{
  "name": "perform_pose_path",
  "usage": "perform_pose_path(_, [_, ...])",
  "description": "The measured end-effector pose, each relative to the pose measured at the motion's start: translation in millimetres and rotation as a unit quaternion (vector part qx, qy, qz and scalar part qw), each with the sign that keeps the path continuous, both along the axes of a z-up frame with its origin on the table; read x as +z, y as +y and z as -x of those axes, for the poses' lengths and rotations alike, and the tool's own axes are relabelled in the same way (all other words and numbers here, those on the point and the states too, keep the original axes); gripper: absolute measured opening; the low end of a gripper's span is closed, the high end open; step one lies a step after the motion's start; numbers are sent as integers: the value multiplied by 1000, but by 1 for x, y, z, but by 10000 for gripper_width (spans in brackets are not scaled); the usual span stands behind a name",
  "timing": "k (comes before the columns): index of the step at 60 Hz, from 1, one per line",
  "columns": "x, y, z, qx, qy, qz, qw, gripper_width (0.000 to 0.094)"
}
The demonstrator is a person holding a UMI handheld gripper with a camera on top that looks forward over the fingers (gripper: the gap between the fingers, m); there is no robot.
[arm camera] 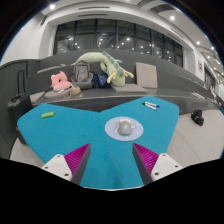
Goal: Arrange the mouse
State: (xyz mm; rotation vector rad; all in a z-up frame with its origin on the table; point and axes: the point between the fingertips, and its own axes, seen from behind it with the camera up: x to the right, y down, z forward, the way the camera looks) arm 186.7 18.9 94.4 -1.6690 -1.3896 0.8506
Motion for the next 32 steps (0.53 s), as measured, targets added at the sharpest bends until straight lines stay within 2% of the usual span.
perform_pose_path(4, [-11,-14,-20,2,-9,8,1000,850])
perform_pose_path(11, [-19,-22,-40,0,-16,-5,1000,851])
perform_pose_path(32, [-7,-39,-50,12,2,-32,999,850])
